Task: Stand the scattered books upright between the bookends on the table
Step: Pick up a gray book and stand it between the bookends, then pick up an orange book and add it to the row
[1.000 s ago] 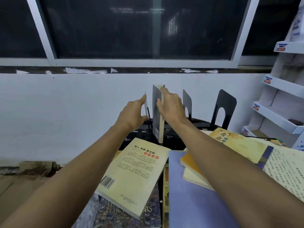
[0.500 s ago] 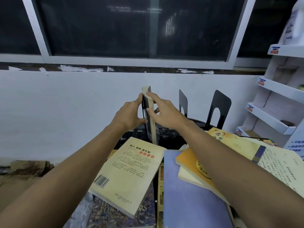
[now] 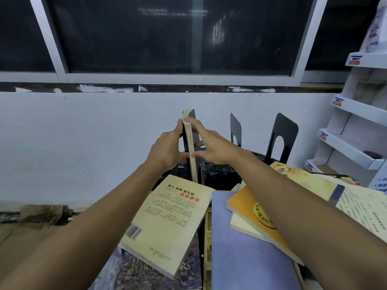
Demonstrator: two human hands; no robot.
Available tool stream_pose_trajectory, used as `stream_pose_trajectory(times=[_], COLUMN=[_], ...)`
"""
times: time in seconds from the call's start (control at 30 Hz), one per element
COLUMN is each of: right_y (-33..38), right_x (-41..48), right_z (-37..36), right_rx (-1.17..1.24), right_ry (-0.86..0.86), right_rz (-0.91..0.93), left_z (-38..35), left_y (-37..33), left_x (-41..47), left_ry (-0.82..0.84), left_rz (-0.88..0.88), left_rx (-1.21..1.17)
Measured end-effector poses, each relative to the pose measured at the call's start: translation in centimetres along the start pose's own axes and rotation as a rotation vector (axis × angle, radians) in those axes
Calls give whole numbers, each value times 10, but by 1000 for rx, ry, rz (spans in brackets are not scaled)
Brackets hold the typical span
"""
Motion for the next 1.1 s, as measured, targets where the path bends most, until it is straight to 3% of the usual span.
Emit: stream_pose_trajectory(times=[0.6,0.83,1.1], right_y=[-2,3,-5], right_x=[-5,-45,-146], right_z=[18,52,86], right_rx=[-63,-196,-349], right_ry=[-27,-117,-116], right_rz=[-3,-23,-161], left_z=[27,46,18], left_y=[-24,-54,-110], left_x=[-6,-12,-24], left_ry=[57,-40,141], left_rz=[47,-61,-219], left_rx=[-39,-66,-116])
Point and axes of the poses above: each hand's wrist, its own x-axis towards the middle knuckle, its own z-axis out of the back of the hand, y = z × x, the point moved 1 cm from there along x, towards the middle knuckle, and after that the axes turned 7 degrees about y, right-handed, at the moved point
